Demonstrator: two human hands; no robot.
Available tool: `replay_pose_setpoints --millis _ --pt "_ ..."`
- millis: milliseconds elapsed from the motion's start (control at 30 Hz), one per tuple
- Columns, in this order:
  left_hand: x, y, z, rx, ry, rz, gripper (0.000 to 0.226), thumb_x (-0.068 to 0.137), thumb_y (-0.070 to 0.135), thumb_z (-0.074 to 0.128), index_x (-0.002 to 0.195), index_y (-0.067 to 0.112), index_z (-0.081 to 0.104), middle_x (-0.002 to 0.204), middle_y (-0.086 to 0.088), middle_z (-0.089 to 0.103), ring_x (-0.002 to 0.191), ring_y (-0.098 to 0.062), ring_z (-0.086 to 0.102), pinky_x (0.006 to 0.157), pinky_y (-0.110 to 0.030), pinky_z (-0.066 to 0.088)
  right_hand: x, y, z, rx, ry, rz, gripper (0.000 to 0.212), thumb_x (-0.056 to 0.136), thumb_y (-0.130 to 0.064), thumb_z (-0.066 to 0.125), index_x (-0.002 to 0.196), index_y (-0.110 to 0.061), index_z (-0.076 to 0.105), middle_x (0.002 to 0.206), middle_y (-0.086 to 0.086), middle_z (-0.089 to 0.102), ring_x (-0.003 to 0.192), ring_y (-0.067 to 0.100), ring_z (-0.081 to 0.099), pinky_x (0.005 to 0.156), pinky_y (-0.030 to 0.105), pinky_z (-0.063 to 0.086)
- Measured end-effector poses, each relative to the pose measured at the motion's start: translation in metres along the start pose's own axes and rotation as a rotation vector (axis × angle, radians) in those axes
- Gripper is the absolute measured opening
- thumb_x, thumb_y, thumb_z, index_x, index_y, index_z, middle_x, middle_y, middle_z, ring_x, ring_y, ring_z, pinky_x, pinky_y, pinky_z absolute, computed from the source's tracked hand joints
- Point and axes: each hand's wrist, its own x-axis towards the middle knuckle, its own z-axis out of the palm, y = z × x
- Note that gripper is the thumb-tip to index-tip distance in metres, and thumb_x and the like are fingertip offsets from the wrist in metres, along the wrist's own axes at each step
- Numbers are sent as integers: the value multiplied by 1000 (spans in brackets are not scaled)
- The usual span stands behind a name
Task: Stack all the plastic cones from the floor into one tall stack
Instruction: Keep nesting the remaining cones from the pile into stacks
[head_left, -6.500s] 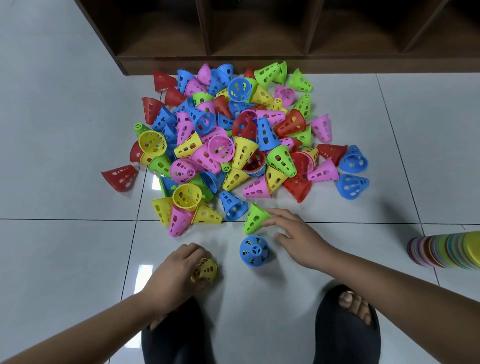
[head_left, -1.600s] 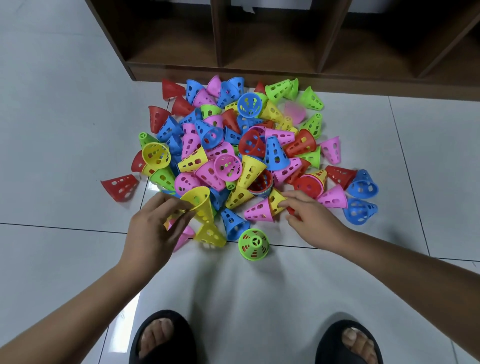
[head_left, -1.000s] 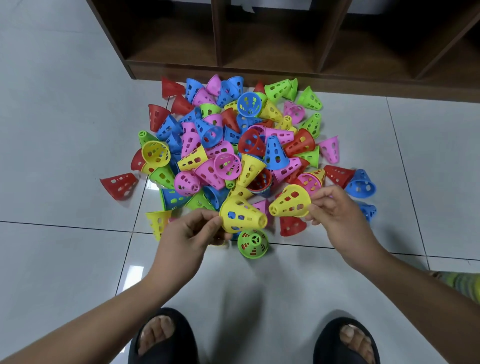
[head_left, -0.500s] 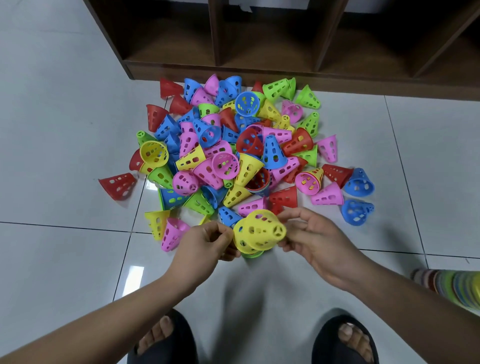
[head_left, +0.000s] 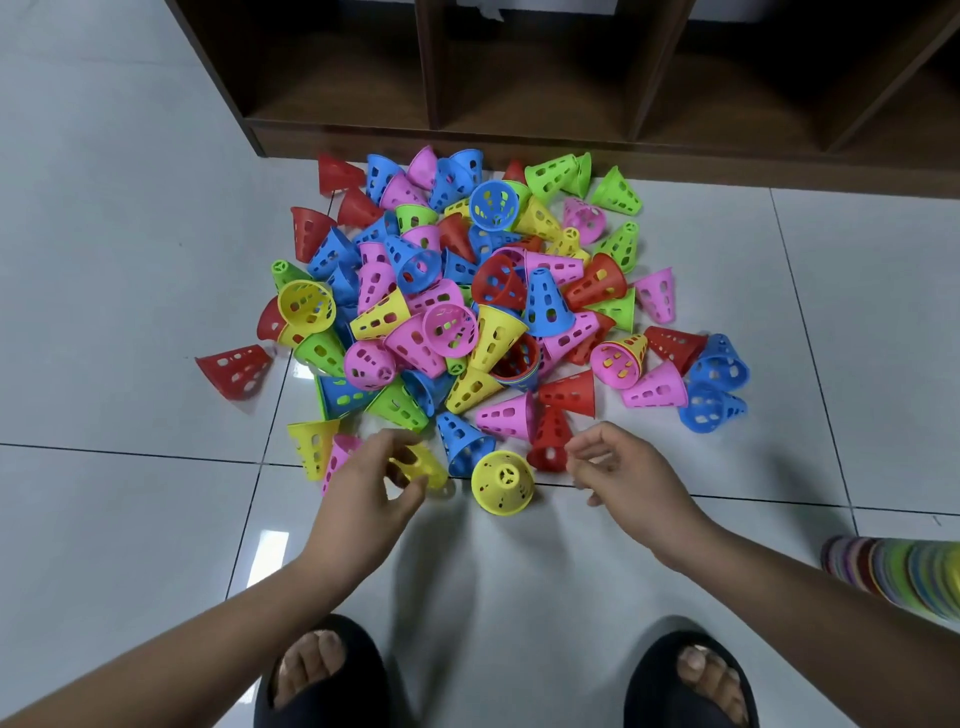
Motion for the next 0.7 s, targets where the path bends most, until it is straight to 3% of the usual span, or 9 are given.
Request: replay_pose_setpoints --millis 67,100,200,300,500,600,700 --pt "0 -15 1 67 22 59 45 89 20 82 128 32 62 112 18 58 100 -5 61 85 -14 47 7 9 -2 -233 47 -142 23 94 -16 73 105 -34 68 110 -13 63 91 1 65 81 17 50" --pt "0 -22 2 92 24 74 45 90 23 82 130 31 63 115 17 54 104 -6 59 90 -22 50 10 14 -2 -295 54 -198 27 94 -17 73 112 -37 66 114 -15 58 97 -2 62 83 14 46" --pt "0 -35 6 175 -13 94 41 96 45 70 134 31 64 123 11 54 116 -17 56 99 -36 51 18 24 -3 -388 -9 -266 43 99 -30 68 140 -42 59 133 -16 47 124 2 53 105 24 44" --pt "-3 -40 11 238 -85 97 46 97 58 58 136 33 64 128 7 54 119 -20 56 99 -38 52 21 32 -2 -500 -76 -273 46 101 -39 64 145 -46 55 146 -16 39 140 9 42 115 32 41" --pt "-9 -43 16 322 -123 152 44 84 36 86 122 28 65 139 0 50 120 -27 58 89 -40 57 16 41 0 -550 -52 -269 17 98 -41 68 113 -33 64 127 -17 40 110 12 59 99 34 52" --pt "-4 -44 11 466 -128 198 60 71 29 93 124 24 65 157 -5 44 127 -35 52 99 -48 50 12 45 1 -548 -24 -232 25 93 -44 74 104 -30 56 116 -14 44 96 12 61 90 35 53" --pt "4 -45 2 551 -152 259 72 64 21 92 130 23 62 163 -5 43 136 -37 49 99 -50 48 7 45 3 -577 -11 -194 34 89 -46 77 100 -32 47 110 -13 43 87 16 62 81 39 54"
